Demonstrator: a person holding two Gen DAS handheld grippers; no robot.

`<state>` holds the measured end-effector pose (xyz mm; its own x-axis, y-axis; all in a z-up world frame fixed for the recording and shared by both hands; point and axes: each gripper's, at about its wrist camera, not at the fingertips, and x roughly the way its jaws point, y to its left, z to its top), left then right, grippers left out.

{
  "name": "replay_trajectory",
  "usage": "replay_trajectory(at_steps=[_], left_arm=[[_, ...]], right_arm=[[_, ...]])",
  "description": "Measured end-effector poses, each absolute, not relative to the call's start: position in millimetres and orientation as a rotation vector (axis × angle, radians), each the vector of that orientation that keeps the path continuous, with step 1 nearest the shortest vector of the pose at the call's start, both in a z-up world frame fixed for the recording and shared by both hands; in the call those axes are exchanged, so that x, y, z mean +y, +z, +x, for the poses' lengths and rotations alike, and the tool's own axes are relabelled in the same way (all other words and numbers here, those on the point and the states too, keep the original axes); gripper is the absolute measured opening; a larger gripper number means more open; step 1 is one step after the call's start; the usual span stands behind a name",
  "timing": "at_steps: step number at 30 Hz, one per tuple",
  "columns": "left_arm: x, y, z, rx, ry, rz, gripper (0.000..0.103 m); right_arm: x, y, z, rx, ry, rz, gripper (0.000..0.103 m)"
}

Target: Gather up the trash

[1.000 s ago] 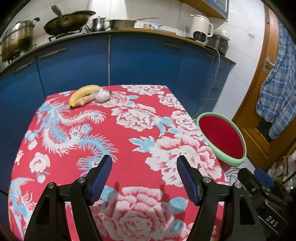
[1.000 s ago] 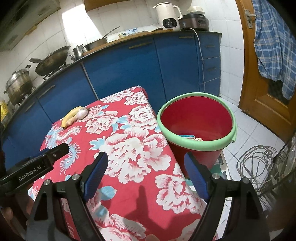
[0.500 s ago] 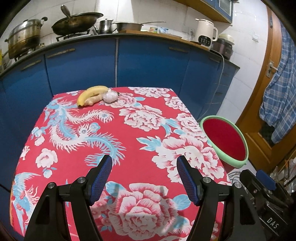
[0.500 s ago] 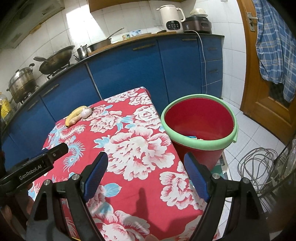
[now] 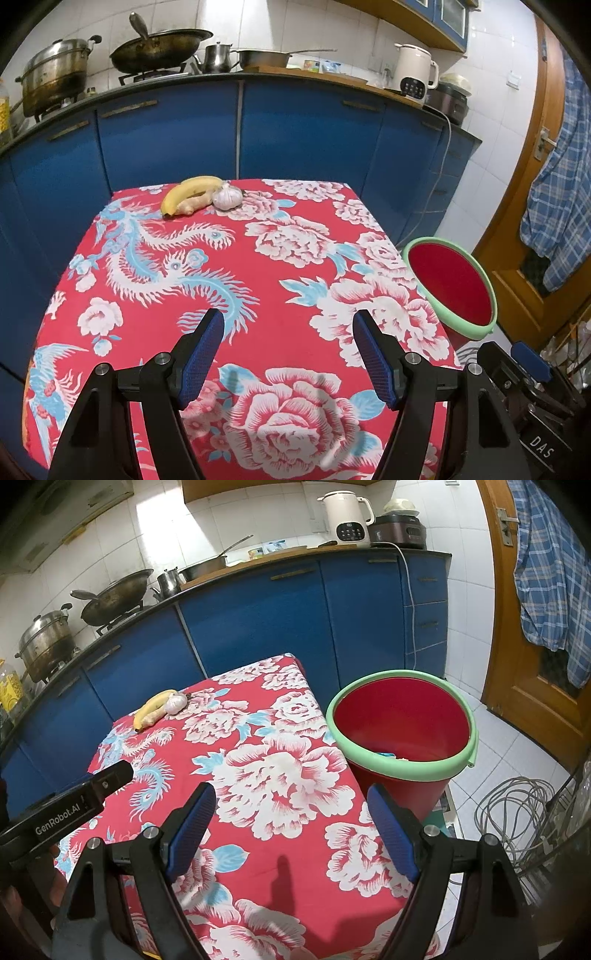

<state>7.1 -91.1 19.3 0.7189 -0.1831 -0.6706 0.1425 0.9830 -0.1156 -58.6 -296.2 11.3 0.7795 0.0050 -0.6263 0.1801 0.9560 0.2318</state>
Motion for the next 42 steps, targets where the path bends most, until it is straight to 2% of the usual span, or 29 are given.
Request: replay_trajectory(at_steps=[42], left_arm=[[-88.3,20.7,6.7,0.745,-0.179,-0.060,0.074]], right_arm=[[-292.2,14.4,-58.0,0.671,-0.096,0.287,0.084]])
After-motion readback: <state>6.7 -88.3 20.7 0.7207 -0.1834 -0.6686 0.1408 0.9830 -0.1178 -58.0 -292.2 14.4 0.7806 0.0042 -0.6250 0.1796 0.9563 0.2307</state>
